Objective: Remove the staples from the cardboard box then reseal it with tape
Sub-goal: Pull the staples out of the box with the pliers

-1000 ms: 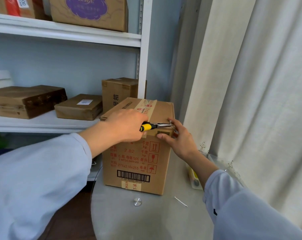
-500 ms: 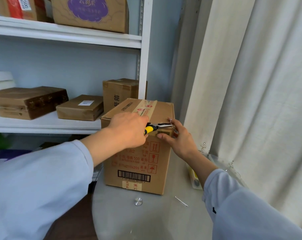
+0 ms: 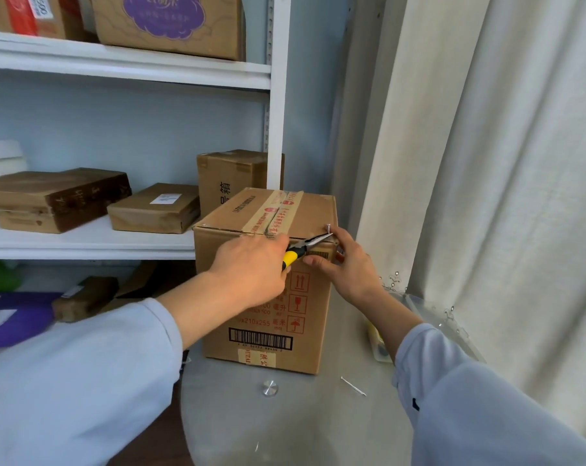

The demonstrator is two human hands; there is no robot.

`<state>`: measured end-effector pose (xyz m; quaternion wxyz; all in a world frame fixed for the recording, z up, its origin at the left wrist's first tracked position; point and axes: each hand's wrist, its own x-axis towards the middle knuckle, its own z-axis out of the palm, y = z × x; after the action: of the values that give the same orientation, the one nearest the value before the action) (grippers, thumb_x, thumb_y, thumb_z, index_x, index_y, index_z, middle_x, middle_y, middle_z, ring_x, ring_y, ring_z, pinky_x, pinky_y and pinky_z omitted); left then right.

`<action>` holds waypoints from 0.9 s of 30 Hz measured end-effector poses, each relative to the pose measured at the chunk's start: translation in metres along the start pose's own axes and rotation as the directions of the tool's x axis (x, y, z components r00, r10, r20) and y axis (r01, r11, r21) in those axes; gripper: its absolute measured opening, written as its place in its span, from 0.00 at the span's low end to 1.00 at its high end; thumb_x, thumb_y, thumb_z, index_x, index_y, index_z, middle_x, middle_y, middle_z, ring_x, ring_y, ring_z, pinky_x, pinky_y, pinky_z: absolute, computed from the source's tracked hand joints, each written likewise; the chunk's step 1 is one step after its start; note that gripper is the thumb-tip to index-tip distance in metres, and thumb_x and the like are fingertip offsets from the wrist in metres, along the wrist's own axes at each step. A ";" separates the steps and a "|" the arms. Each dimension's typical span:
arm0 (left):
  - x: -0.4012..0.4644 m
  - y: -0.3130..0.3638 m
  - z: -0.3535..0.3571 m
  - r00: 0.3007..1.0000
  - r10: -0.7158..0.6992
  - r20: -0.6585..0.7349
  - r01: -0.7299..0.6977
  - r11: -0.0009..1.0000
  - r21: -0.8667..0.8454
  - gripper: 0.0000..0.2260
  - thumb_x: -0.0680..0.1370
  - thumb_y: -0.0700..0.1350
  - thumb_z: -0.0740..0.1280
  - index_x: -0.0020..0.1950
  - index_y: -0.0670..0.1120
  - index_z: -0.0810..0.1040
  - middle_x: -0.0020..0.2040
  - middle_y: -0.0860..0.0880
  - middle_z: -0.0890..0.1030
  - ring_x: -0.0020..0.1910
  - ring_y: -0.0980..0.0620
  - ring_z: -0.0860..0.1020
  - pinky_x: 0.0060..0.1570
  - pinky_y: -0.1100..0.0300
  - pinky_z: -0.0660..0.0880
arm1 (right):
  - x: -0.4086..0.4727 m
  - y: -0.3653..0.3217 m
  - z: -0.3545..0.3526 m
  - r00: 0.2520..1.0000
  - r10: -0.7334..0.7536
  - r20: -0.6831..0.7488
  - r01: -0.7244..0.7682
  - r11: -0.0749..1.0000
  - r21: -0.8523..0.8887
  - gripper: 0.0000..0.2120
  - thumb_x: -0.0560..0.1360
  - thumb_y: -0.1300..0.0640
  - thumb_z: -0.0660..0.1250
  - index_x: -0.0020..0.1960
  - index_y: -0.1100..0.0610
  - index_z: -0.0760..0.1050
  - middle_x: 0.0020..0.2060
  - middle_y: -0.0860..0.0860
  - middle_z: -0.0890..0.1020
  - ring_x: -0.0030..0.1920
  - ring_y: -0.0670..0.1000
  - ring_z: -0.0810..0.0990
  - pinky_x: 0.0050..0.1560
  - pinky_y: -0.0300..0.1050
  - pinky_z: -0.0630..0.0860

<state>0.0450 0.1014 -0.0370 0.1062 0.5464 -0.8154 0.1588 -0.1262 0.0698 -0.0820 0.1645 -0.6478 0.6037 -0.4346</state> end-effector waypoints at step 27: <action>-0.002 0.000 0.000 0.997 -0.073 -0.010 0.073 0.997 -0.027 0.15 0.78 0.51 0.61 0.64 0.50 0.68 0.63 0.45 0.76 0.53 0.43 0.78 0.39 0.56 0.72 | -0.004 -0.002 0.000 1.000 -0.002 -0.003 0.002 1.000 -0.024 0.35 0.71 0.43 0.70 0.74 0.44 0.59 0.64 0.49 0.76 0.64 0.55 0.75 0.58 0.52 0.75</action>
<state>0.0460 0.1030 -0.0380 0.1237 0.5734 -0.7964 0.1470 -0.1245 0.0739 -0.0817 0.1554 -0.6496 0.6086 -0.4283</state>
